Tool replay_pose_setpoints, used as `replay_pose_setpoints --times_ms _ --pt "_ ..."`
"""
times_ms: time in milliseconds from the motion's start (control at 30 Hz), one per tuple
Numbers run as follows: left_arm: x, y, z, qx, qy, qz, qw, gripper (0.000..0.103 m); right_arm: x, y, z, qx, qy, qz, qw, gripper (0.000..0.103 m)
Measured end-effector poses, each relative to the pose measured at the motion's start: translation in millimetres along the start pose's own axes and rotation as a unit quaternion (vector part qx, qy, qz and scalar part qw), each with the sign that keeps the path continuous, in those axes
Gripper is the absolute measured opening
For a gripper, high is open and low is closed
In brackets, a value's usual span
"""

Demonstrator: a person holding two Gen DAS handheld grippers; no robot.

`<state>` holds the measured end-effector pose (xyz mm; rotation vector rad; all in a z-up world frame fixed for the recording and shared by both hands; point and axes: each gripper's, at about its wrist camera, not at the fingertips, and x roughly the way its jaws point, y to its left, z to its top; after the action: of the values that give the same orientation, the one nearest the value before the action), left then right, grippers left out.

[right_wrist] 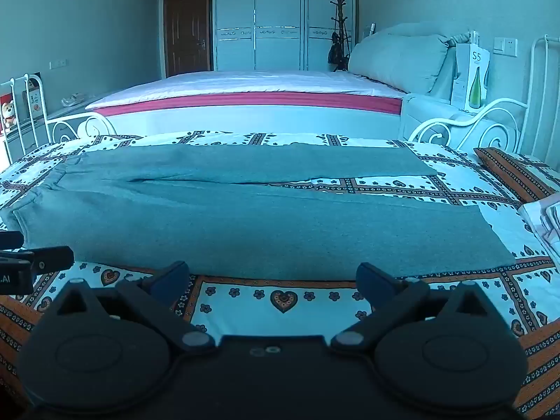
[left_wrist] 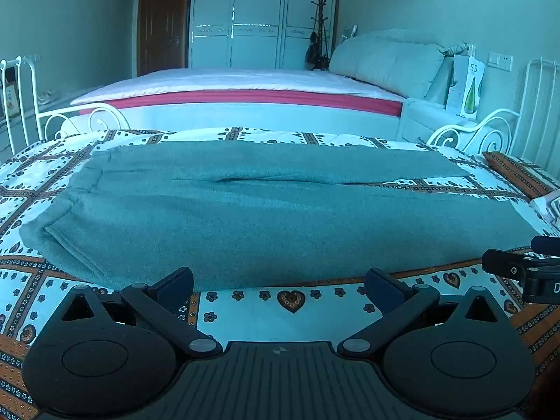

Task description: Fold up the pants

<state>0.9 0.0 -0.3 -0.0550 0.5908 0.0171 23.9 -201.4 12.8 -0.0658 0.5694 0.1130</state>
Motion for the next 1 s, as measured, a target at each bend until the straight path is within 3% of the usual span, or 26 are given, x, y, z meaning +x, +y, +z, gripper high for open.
replay_pose_setpoints --times_ms 1000 --pt "1.5 -1.2 -1.4 0.004 -0.005 0.000 1.0000 0.103 5.2 -3.6 -2.7 0.004 0.005 0.001 1.000 0.096"
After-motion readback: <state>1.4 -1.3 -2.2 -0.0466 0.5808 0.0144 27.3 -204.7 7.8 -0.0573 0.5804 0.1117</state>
